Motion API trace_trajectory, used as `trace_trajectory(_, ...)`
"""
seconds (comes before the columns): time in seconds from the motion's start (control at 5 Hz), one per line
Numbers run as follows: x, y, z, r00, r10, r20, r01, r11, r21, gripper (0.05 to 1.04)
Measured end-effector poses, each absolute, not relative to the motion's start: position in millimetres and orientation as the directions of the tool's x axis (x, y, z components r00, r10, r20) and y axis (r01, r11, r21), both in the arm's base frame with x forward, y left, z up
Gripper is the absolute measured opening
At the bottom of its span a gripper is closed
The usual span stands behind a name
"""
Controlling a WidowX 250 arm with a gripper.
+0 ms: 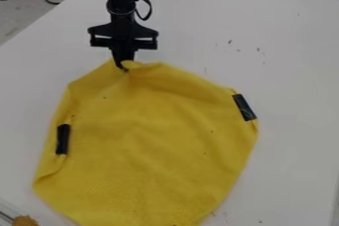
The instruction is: Fix the top left of the cloth
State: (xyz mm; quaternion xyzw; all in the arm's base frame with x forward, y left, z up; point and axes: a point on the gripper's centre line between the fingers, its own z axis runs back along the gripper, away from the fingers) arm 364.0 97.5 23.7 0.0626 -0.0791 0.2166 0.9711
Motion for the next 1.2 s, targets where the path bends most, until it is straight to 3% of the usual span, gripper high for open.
trace_trajectory(0.2,378,103,8,0.864,0.490,0.114,-0.502,0.856,0.125,0.269)
trace_trajectory(0.6,411,109,5,0.821,0.555,0.136,-0.570,0.811,0.130,0.761)
trace_trajectory(0.8,422,110,5,0.817,0.557,0.148,-0.574,0.811,0.114,0.955)
trace_trajectory(1.2,427,107,7,0.827,0.530,0.189,-0.551,0.831,0.080,0.980)
